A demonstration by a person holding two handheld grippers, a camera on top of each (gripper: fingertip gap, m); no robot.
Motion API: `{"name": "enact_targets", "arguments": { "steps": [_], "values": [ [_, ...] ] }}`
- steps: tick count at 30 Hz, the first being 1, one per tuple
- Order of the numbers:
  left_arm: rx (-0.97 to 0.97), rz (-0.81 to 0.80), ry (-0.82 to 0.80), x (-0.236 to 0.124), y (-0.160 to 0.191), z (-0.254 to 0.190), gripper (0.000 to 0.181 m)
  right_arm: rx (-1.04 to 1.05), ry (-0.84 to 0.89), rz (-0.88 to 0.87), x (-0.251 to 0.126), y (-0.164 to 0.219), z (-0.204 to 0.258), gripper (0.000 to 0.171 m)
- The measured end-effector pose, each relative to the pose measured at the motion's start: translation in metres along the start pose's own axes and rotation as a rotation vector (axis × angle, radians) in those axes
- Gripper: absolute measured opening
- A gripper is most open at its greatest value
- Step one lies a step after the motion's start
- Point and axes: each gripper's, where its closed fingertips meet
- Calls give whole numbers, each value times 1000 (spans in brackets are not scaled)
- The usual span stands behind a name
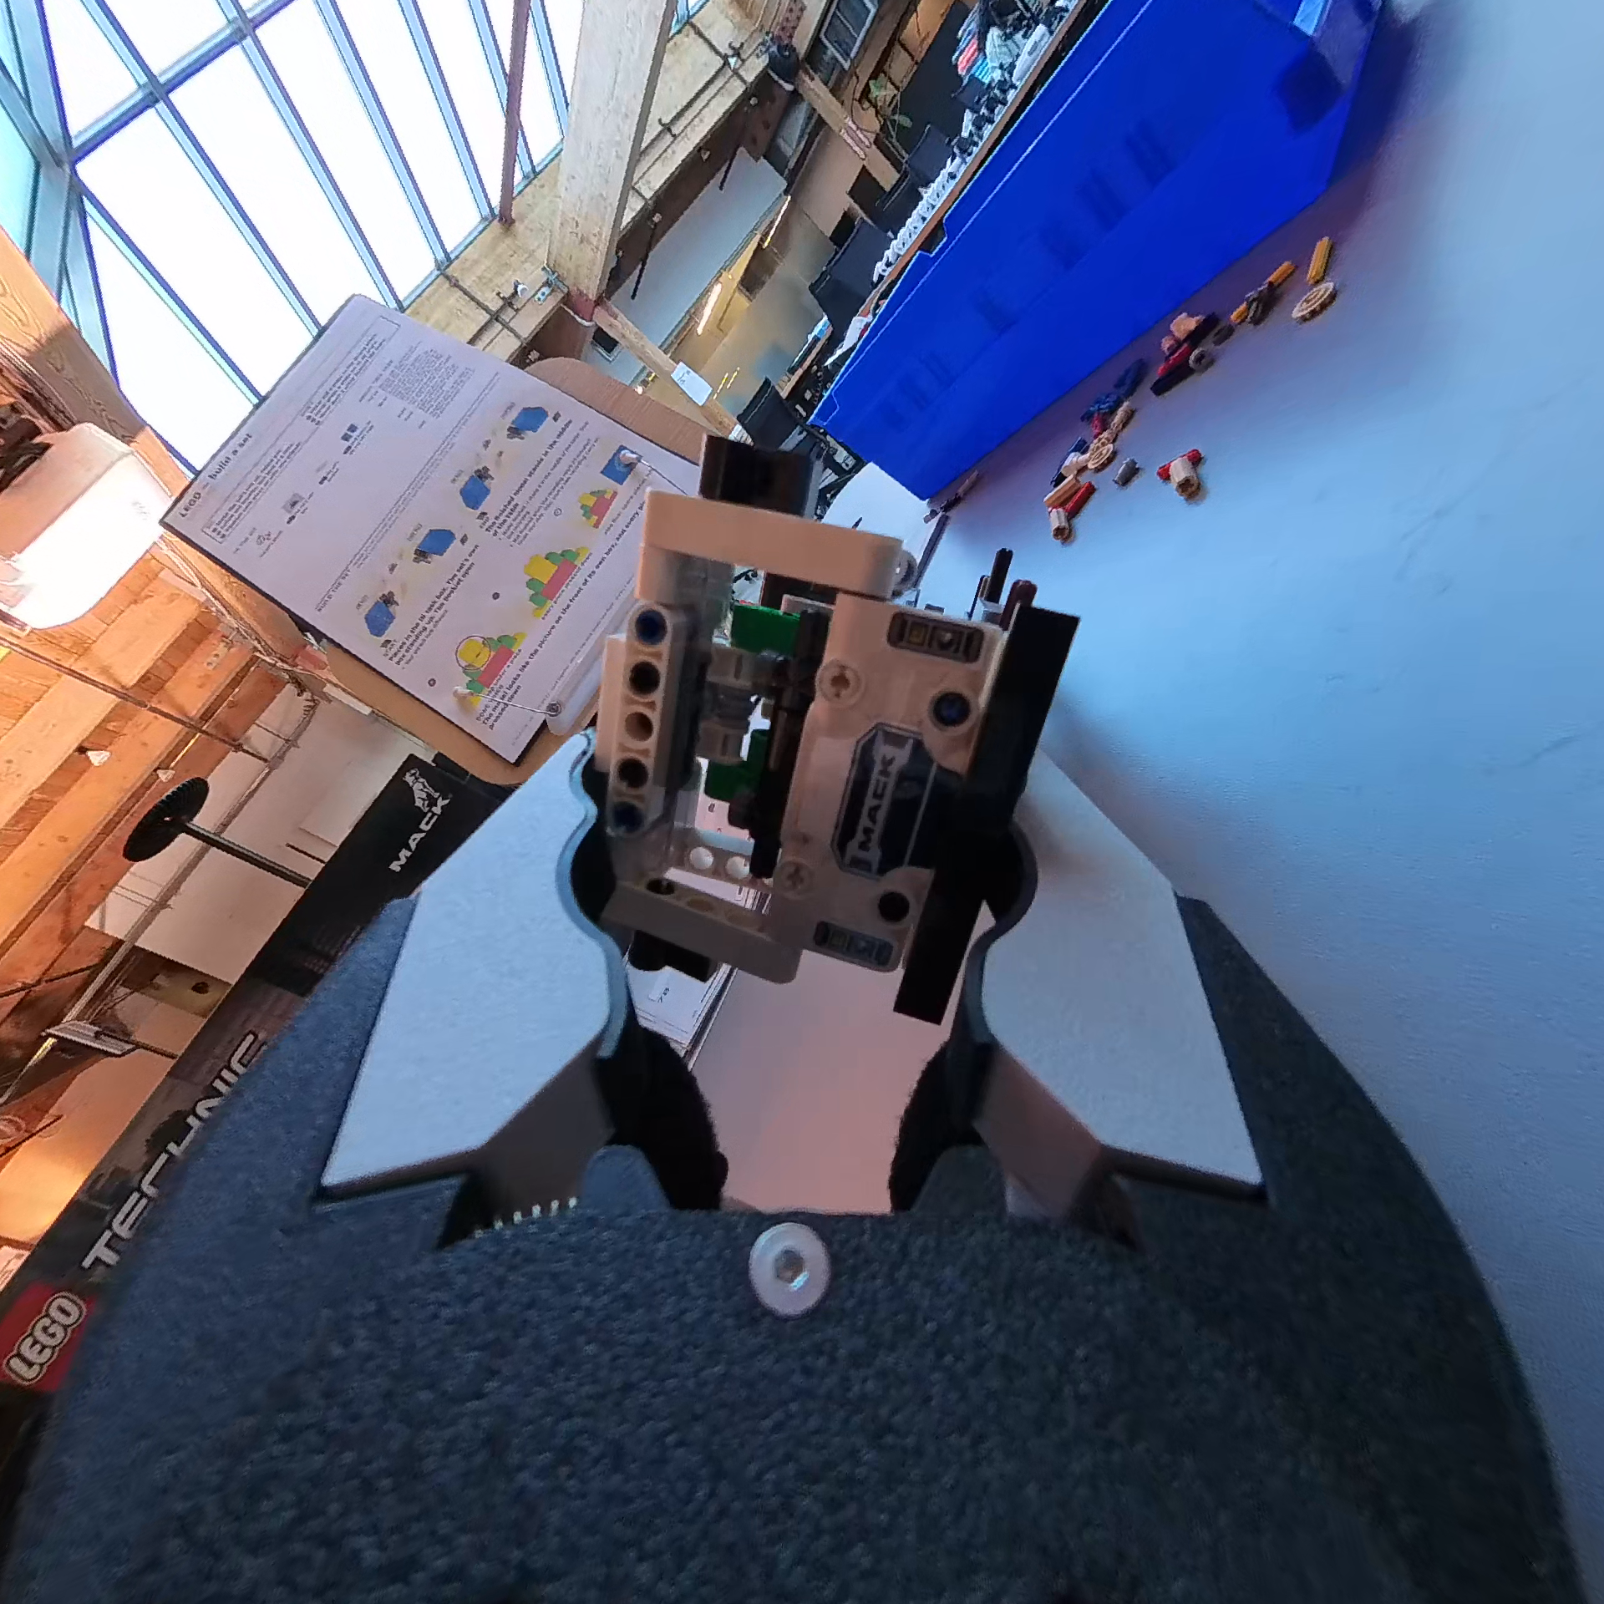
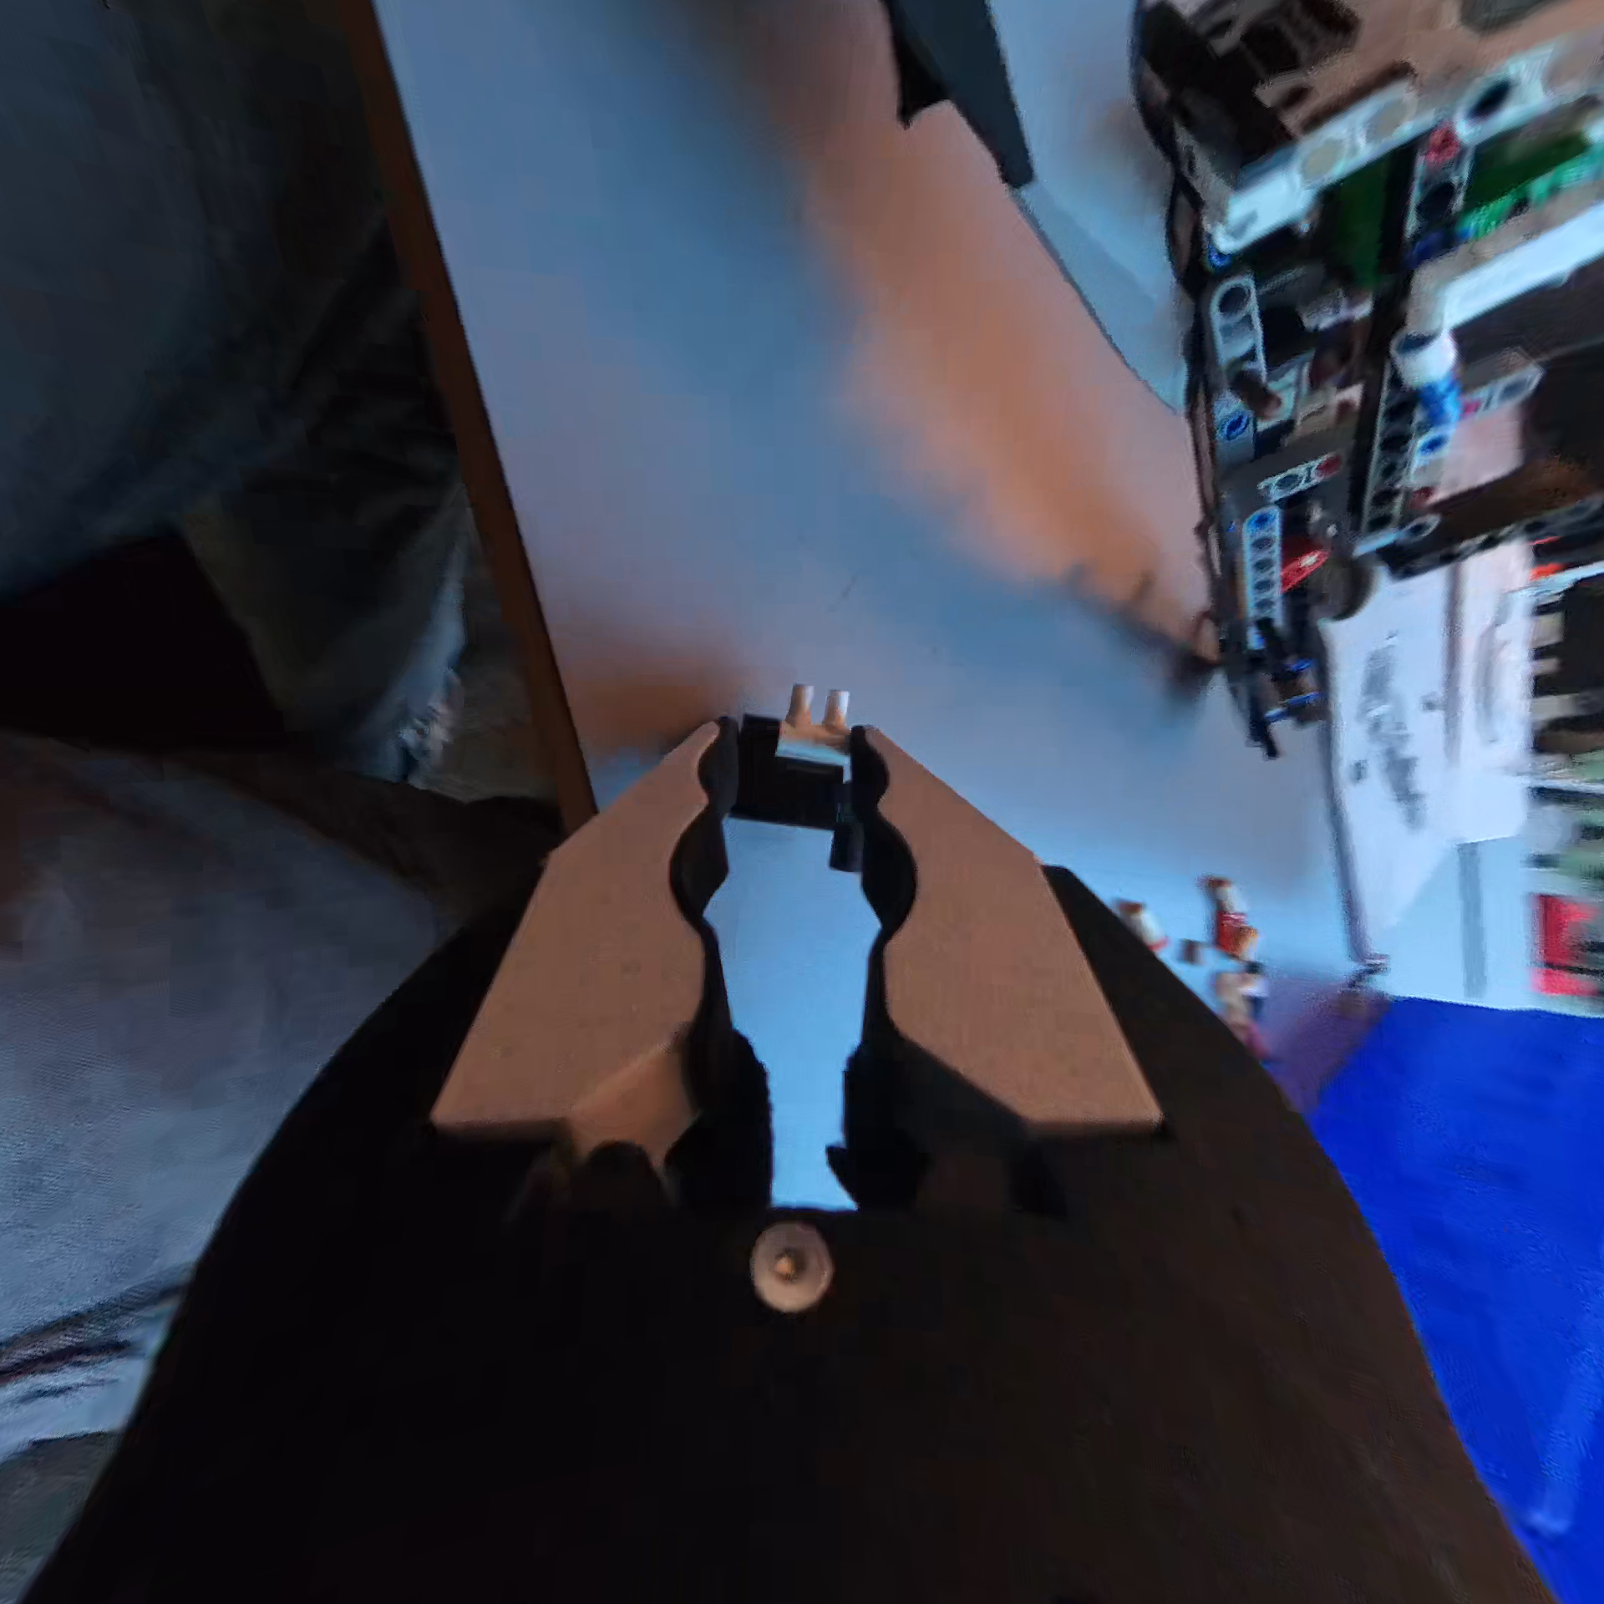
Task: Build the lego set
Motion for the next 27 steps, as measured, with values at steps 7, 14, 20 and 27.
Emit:
{"name": "enact_targets", "arguments": {
  "steps": [7, 14, 20, 27],
  "values": [
    [2, -5, 2, -1, -1, 0, 85, 451, -251, -171, -4, -6, 10, 29],
    [8, -7, 2, -1, -2, -1, 85, 772, -397, -291, -17, 11, -6, 31],
    [17, -10, 2, -1, -2, -2, 85, 550, -341, -213, -8, 31, 0, 32],
    [19, -12, 2, -1, -2, -2, 85, 446, -390, -178, -3, 26, 0, 14]
  ]
}}
Point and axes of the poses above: each gripper's, where its closed fingertips meet, x out along the fingers, y out of its underside, z = x × y across the jaws, and after that the axes turned 1 degree about -z, right-handed
